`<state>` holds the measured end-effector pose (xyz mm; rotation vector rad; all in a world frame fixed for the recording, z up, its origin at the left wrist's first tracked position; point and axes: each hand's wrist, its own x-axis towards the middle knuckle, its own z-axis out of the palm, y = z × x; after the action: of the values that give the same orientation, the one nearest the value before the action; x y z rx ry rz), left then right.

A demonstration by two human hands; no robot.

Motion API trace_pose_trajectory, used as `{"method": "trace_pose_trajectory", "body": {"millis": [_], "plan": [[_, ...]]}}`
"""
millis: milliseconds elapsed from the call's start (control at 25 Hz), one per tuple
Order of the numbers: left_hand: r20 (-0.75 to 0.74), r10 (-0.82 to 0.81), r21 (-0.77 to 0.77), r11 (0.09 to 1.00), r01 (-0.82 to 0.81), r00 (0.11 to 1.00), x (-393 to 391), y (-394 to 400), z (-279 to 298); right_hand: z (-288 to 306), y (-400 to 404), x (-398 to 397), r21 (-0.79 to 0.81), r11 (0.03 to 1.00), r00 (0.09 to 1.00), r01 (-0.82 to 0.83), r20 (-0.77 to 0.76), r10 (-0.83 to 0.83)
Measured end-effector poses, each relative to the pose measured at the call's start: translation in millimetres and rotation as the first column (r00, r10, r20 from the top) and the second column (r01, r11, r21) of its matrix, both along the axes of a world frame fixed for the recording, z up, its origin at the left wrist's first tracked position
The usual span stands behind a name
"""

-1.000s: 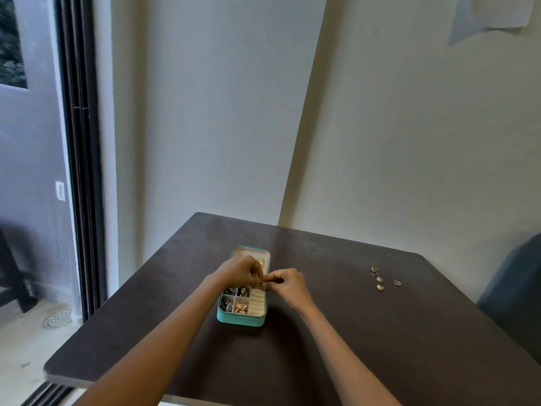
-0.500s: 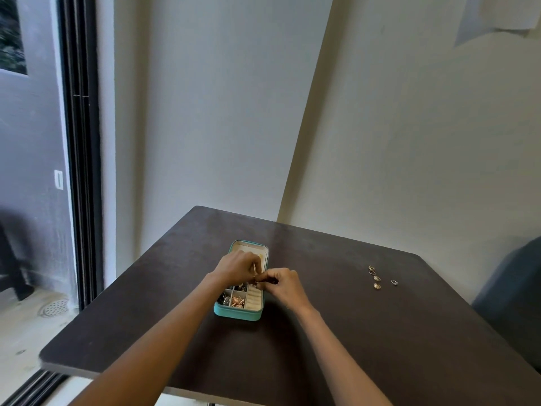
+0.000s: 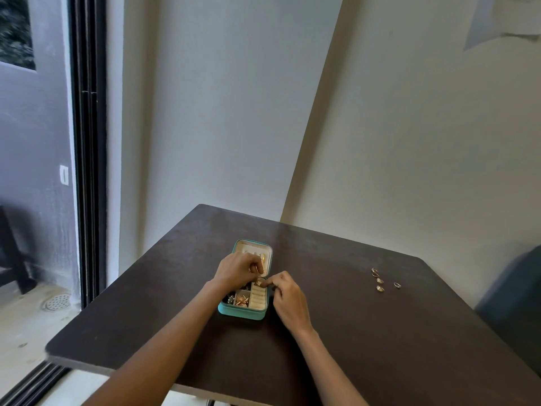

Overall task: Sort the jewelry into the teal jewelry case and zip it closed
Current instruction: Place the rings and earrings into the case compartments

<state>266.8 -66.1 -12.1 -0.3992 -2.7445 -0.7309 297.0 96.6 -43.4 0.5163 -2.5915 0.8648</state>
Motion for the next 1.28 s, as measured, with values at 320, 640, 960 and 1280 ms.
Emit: {"method": "trace_pose_trajectory", "body": {"millis": [320, 640, 960, 1280], "plan": [[0.006, 0.000, 0.004, 1.000, 0.000, 1.000, 1.8, 0.4, 1.6, -3.1, 0.8, -1.9, 0.105, 0.993, 0.993, 0.048, -0.111, -0.036], [0.090, 0.016, -0.017, 1.000, -0.014, 0.996, 0.3, 8.5, 11.6, 2.5, 6.2, -3.5, -0.172, 0.977, 0.992, 0.129, 0.026, -0.126], [0.083, -0.157, 0.240, 0.962, 0.133, 0.984, -19.5, 156.6, 17.8, 10.2, 100.3, -23.4, -0.354, 0.843, 0.914, 0.404, 0.125, -0.386], [0.241, -0.197, 0.420, 0.904, 0.081, 0.950, -57.0, 282.5, -17.1, 12.0, 231.4, -71.0, -0.368, 0.639, 0.734, 0.675, 0.251, -0.631]]}}
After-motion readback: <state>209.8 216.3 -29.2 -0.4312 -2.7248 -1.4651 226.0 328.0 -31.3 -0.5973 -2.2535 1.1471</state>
